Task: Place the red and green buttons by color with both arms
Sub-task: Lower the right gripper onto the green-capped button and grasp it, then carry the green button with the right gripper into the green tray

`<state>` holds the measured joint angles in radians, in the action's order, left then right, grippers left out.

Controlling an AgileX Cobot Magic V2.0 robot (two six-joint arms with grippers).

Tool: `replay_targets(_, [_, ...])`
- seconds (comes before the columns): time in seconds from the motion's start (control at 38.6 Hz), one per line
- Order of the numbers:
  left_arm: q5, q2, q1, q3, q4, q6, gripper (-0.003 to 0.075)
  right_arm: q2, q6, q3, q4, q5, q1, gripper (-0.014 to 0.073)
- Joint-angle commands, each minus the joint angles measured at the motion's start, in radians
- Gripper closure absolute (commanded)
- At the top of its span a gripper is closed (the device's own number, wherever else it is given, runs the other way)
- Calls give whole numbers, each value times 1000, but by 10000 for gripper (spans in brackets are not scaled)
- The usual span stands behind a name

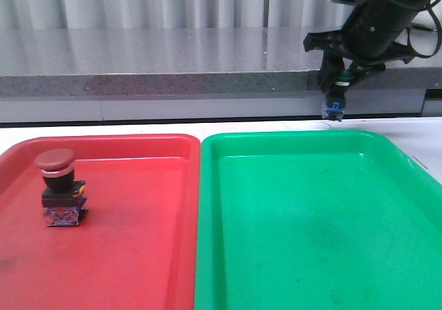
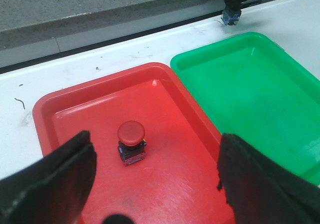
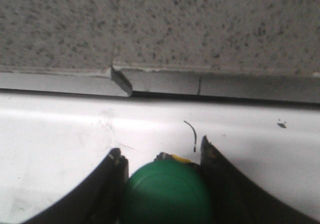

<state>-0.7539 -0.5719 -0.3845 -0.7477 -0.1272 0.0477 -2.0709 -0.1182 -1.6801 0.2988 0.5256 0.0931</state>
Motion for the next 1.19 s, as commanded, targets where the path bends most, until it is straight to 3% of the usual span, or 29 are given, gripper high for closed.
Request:
replay_targets(0.0, [68, -2, -8, -25, -11, -4, 220, 128, -36, -34, -1, 9, 2, 344])
replay_targets(0.23, [68, -2, -8, -25, -11, -4, 220, 274, -111, -30, -19, 180, 14, 344])
replay_targets(0.39, [68, -2, -8, -25, -11, -4, 220, 398, -120, 57, -72, 189, 63, 344])
replay_targets(0.65, [68, -2, -8, -25, -11, -4, 220, 660, -120, 396, -91, 59, 158, 344])
replay_targets(0.83, [68, -2, -8, -25, -11, -4, 220, 834, -120, 662, -35, 15, 209, 344])
replay_targets(1.01, [68, -2, -8, -25, -11, -4, 220, 818, -120, 837, -29, -111, 237, 344])
replay_targets(1.17, [68, -2, -8, -25, -11, -4, 220, 752, -120, 873, -28, -186, 251, 344])
